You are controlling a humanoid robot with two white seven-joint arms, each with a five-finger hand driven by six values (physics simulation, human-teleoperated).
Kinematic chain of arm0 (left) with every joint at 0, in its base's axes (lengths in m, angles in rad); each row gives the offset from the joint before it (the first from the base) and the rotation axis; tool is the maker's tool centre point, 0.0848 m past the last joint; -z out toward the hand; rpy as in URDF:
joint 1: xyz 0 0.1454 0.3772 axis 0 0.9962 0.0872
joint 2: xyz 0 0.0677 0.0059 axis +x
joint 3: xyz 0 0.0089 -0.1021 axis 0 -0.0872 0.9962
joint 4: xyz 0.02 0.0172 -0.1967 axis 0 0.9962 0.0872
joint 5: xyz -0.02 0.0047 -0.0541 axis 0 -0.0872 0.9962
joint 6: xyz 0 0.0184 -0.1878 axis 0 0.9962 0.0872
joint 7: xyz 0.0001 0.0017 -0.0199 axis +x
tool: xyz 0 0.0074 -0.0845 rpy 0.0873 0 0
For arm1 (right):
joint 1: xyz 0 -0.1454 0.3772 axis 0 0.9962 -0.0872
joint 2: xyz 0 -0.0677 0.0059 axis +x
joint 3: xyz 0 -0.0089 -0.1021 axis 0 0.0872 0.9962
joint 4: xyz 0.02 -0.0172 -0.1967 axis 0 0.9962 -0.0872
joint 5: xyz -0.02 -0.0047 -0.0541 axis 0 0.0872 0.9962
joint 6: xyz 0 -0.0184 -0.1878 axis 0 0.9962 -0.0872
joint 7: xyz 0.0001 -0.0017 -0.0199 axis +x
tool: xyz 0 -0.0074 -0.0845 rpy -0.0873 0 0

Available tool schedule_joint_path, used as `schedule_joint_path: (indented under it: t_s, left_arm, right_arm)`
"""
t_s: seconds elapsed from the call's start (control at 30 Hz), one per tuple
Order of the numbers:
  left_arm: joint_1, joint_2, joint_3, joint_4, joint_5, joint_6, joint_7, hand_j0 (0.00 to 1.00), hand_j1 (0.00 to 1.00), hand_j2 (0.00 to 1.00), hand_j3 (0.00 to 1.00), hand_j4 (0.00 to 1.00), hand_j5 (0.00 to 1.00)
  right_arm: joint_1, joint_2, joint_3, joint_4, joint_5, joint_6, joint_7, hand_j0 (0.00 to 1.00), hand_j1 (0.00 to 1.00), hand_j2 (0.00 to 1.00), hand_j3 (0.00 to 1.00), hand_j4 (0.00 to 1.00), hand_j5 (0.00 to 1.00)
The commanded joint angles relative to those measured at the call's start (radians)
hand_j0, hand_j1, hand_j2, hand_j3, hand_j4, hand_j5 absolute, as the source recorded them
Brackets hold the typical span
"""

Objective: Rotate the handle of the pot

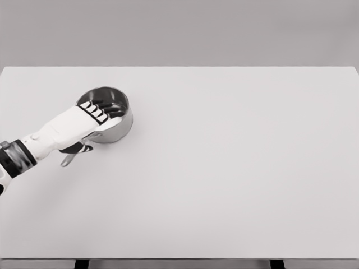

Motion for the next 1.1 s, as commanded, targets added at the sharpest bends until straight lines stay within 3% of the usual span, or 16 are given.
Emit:
schedule_joint_path:
  t_s: [0.0,0.87,1.07]
  left_arm:
    - [0.002,0.01,0.021,0.0,-0.01,-0.001,0.001,1.0,1.0,1.0,1.0,1.0,1.0]
    - [0.011,0.042,0.056,0.0,-0.076,-0.006,0.004,1.0,1.0,1.0,1.0,1.0,1.0]
    - [0.064,0.04,0.119,-0.002,-0.066,-0.076,0.008,1.0,1.0,1.0,1.0,1.0,1.0]
  right_arm:
    - [0.0,0.0,0.0,0.0,0.001,0.0,0.0,1.0,1.0,1.0,1.0,1.0,1.0]
    - [0.0,0.0,0.0,0.0,0.001,0.0,0.0,1.0,1.0,1.0,1.0,1.0,1.0]
    - [0.0,0.0,0.0,0.0,0.001,0.0,0.0,1.0,1.0,1.0,1.0,1.0,1.0]
